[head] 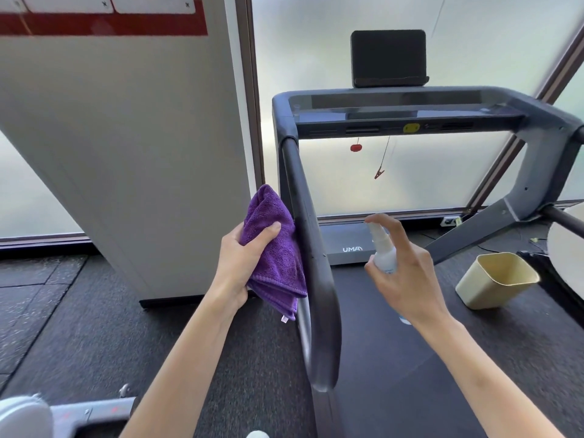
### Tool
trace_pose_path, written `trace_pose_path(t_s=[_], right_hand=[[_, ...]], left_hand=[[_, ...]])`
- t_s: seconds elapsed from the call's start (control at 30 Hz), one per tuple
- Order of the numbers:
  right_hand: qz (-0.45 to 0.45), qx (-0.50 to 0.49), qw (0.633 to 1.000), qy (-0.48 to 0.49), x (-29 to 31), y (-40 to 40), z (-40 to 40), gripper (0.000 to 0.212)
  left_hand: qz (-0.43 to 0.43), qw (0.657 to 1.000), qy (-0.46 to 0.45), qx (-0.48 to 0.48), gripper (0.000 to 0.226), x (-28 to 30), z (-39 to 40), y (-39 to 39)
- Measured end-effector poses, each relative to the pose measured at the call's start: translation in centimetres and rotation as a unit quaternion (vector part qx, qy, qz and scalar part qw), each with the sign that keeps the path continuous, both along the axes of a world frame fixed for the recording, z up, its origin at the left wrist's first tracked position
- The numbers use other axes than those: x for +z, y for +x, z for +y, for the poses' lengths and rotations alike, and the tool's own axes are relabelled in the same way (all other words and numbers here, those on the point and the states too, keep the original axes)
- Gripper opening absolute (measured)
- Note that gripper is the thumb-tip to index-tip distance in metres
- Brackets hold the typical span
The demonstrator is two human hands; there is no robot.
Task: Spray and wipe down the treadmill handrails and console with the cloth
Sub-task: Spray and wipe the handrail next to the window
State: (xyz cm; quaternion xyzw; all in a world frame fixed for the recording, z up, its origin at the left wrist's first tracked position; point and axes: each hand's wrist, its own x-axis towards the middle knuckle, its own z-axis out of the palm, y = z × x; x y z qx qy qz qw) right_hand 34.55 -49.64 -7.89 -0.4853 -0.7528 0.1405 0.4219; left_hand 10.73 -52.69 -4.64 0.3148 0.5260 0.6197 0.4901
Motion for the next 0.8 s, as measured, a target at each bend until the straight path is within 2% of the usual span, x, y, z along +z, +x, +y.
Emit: trace_pose_path(t_s=[0.2,0.3,0.5,0.67,0.8], right_hand=[[-0.001,-0.028,0.999,0.022,0.0,-0.1,0.3,0.075],[0.018,-0.021,1.000,0.000,0.1,-0.3,0.7,0.073],[0.034,-0.017,0.999,-0.023,0.1,-0.6,1.4,0.069],[0.037,-0.012,0.999,-0.027,-0.4,-1.4,1.7,0.068],[0.051,-0.002,0.998,-0.023,-0.8,-1.9,2.0,0.068]], left_hand=[[0.007,1.000,-0.011,0.006,0.012,0.1,-0.4,0.2],[-0.003,1.000,-0.011,0.006,0.012,0.2,-0.5,0.2],[-0.050,0.997,0.030,-0.054,0.051,0.4,-0.8,0.3],[-0.092,0.992,0.059,-0.062,0.041,-0.7,-1.0,2.9],[0.004,0.997,0.058,-0.045,0.053,-1.8,-1.0,5.3]])
